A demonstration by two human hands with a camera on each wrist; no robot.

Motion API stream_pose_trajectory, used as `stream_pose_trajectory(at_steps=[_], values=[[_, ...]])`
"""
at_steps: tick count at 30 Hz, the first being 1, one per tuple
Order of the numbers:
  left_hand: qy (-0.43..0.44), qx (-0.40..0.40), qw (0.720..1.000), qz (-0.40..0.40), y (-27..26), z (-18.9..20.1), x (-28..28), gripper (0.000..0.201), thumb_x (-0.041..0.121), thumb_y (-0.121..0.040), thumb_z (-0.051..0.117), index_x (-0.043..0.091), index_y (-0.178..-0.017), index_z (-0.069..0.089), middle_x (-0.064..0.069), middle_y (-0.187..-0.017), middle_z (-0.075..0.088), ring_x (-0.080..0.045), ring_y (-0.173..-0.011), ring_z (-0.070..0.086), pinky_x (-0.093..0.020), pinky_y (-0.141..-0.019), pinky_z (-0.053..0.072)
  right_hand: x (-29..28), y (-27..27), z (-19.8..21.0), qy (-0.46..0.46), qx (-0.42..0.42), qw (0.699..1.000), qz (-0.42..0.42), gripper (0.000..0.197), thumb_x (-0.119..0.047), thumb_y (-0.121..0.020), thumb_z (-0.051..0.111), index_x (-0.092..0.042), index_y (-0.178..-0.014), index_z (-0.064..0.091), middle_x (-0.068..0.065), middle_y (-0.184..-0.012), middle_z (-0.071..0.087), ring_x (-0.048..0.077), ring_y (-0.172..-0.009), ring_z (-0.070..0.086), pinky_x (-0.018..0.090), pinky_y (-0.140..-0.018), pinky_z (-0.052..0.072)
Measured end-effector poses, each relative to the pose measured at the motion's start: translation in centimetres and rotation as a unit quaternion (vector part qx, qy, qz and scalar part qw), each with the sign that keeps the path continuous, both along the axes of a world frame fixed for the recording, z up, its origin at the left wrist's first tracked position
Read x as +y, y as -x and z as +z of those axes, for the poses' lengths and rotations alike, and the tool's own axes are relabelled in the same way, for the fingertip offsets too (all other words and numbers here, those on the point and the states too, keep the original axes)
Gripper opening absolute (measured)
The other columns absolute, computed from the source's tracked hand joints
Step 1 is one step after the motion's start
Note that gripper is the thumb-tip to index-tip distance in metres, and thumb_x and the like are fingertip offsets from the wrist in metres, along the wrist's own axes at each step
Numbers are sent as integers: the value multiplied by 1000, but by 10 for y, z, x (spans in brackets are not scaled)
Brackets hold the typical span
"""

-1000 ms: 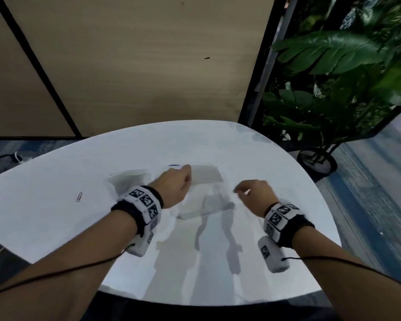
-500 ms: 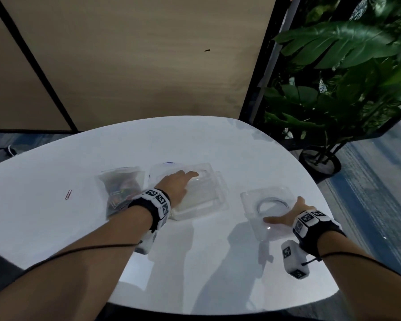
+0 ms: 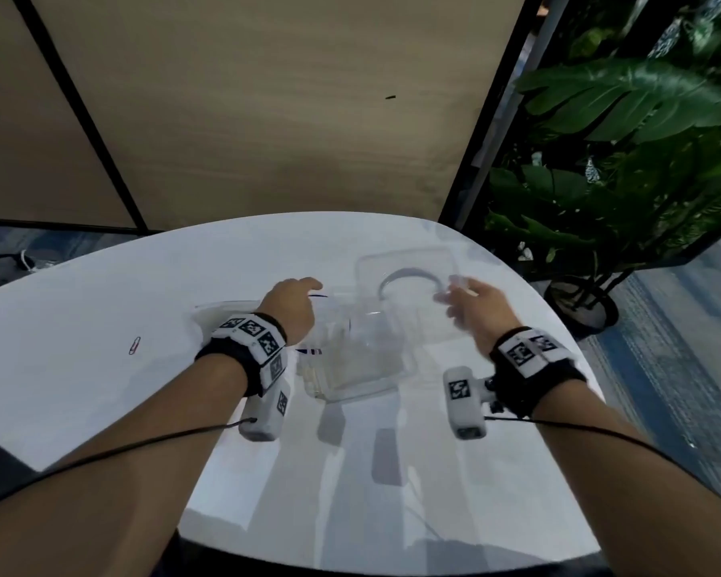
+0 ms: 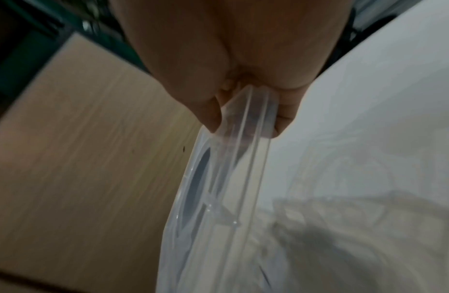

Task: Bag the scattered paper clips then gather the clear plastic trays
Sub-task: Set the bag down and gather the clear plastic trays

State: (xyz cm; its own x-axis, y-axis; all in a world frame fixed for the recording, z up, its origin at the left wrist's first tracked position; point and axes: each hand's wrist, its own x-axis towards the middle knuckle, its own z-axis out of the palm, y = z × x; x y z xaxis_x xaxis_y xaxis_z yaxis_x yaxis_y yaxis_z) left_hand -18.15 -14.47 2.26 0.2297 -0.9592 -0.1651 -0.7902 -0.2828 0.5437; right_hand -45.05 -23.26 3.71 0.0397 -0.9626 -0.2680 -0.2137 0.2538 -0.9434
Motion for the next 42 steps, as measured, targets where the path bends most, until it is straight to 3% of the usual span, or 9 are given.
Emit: stream_pose_trajectory(at_steps=[8,16,20,23,25,29,33,36,42], values=[[-90,5,996,10,-2,-15,29,58,43,-97,56,7,-142,50,-10,-138,61,-24,-128,55,-32,-110,41,29,-40,-58,-76,61,993,61,24,-18,-99,51,-3,-115,61,5,-76,71,12,-53,51,22,-49,38],[-105,23,994,22,12,-17,23,68,43,-92,64,5,-145,46,-10,-141,58,-24,-133,51,-33,-111,40,29,-52,-59,-57,45,996,48,22,-23,-98,51,-12,-115,60,3,-75,71,11,-53,52,22,-48,38],[-114,35,992,30,11,-19,23,71,37,-90,70,6,-147,43,-10,-141,57,-24,-133,52,-33,-111,40,21,-51,-63,-5,182,980,76,36,-31,-91,56,-20,-125,60,7,-92,76,19,-73,66,31,-70,53],[-123,60,990,44,9,-18,21,72,33,-88,74,7,-147,44,-11,-136,60,-25,-125,59,-34,-108,44,20,-50,-60,75,395,910,107,38,-41,-91,58,-25,-124,65,11,-116,64,28,-107,61,34,-91,51],[-122,102,985,70,5,-18,19,72,25,-84,78,7,-146,45,-14,-122,68,-26,-104,71,-36,-97,54,22,-52,-60,78,429,891,125,33,-36,-95,54,-24,-124,65,13,-123,58,29,-112,58,35,-94,50],[-128,119,980,95,-12,-9,17,67,15,-82,80,11,-142,50,-13,-102,75,-25,-82,76,-35,-80,61,28,-62,-61,-9,317,942,113,30,-25,-88,62,-22,-117,69,9,-110,72,29,-91,72,39,-86,58],[-120,165,971,126,-23,-3,21,62,6,-78,83,14,-133,57,-11,-93,74,-16,-59,70,-44,-75,63,32,-68,-56,-46,264,960,82,32,-19,-81,72,-23,-113,68,9,-94,75,26,-75,74,40,-73,62],[-121,200,963,132,-26,-4,24,59,2,-77,82,12,-130,58,-14,-92,75,-18,-57,69,-47,-77,63,31,-63,-46,-113,190,974,51,35,-8,-79,77,-21,-109,64,15,-88,73,25,-66,72,35,-59,63],[-172,231,948,136,-29,-4,26,44,8,-85,76,9,-125,58,-22,-84,75,-26,-54,68,-37,-63,59,36,-61,-40,-113,174,976,69,32,-9,-80,76,-21,-109,73,11,-78,71,21,-59,65,30,-62,62]])
